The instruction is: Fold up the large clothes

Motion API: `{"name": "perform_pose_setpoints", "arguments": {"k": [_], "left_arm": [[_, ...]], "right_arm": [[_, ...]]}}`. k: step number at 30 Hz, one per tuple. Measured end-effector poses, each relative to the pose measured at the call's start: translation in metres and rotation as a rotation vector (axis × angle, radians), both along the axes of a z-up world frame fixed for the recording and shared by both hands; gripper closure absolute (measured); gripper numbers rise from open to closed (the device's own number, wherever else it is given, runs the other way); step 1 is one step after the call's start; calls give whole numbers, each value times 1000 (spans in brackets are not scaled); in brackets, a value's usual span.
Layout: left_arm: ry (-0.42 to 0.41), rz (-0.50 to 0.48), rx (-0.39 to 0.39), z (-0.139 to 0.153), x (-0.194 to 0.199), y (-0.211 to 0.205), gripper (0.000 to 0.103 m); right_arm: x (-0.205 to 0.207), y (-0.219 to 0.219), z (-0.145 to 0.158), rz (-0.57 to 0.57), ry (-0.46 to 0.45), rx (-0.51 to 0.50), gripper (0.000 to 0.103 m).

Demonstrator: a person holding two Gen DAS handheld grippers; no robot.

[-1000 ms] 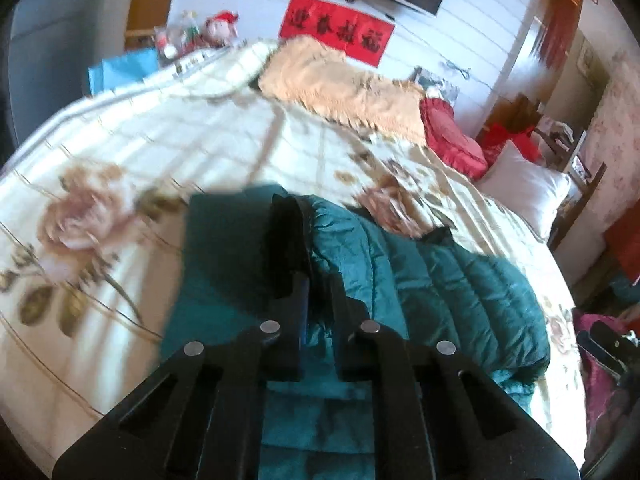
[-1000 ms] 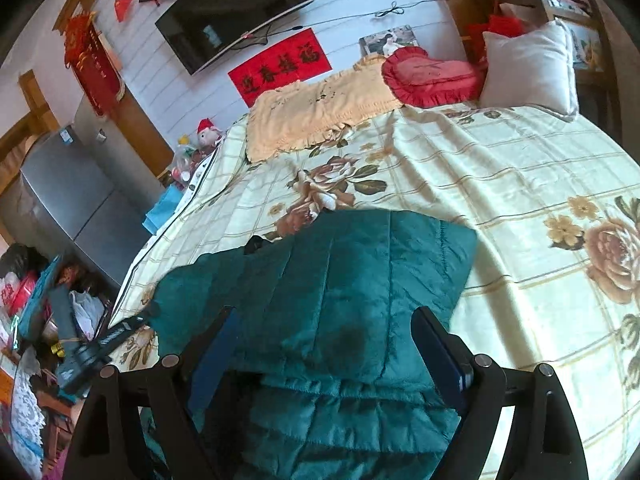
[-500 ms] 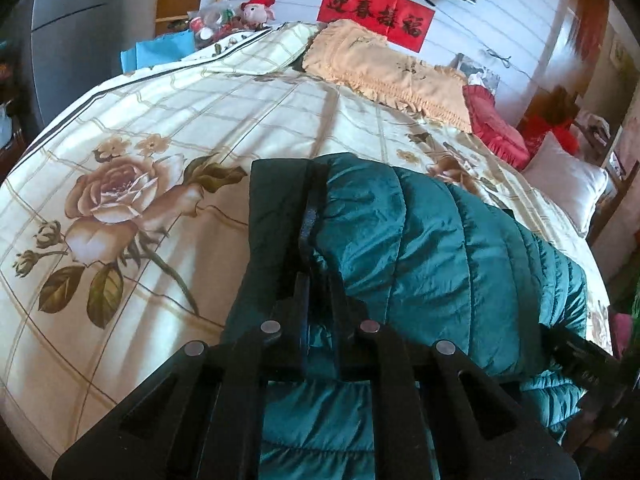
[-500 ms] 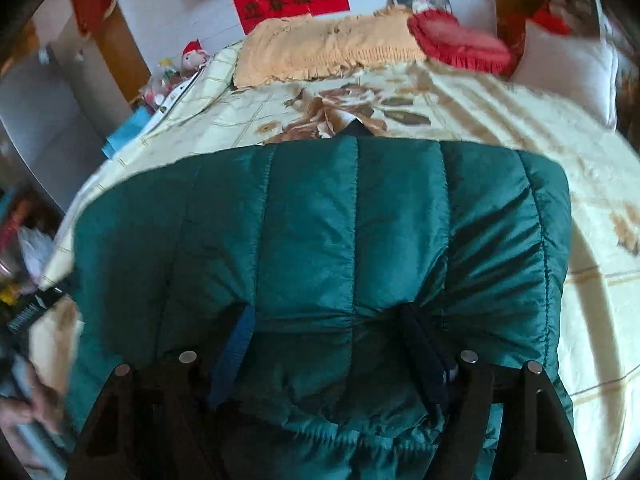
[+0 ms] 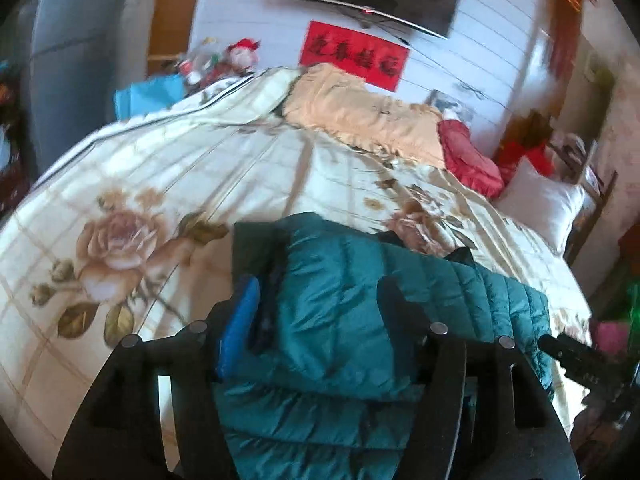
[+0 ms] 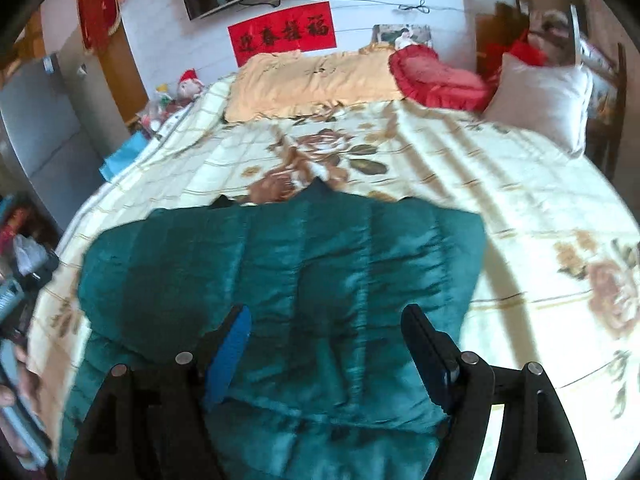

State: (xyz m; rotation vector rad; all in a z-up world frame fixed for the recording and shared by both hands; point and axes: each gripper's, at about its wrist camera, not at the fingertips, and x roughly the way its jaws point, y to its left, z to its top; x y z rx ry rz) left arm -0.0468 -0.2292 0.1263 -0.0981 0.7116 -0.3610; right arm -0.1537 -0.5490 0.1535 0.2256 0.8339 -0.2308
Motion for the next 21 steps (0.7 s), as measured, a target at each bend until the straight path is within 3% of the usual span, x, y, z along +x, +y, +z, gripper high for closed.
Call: {"name": "perform_pose_setpoints", "arguments": {"k": [5, 7, 9, 13, 17, 21], "left_arm": [[56, -25, 123, -27, 17, -33, 41], [87, -22, 182, -43, 28, -43, 41], [102, -34, 200, -56, 36, -50, 41], [105, -54, 241, -71, 45, -62, 41], [122, -67, 257, -80, 52, -70, 41], [117, -72, 278, -82, 50, -73, 41]], "right_arm": [[16, -5, -14, 8, 32, -21, 28], [22, -12, -24, -39, 56, -53, 28], [24, -23, -32, -89, 58, -60, 28], [34, -35, -49, -76, 80, -37, 27], [46, -49, -63, -89, 91, -1, 18], [44, -50, -55, -102, 107, 3, 18]]}}
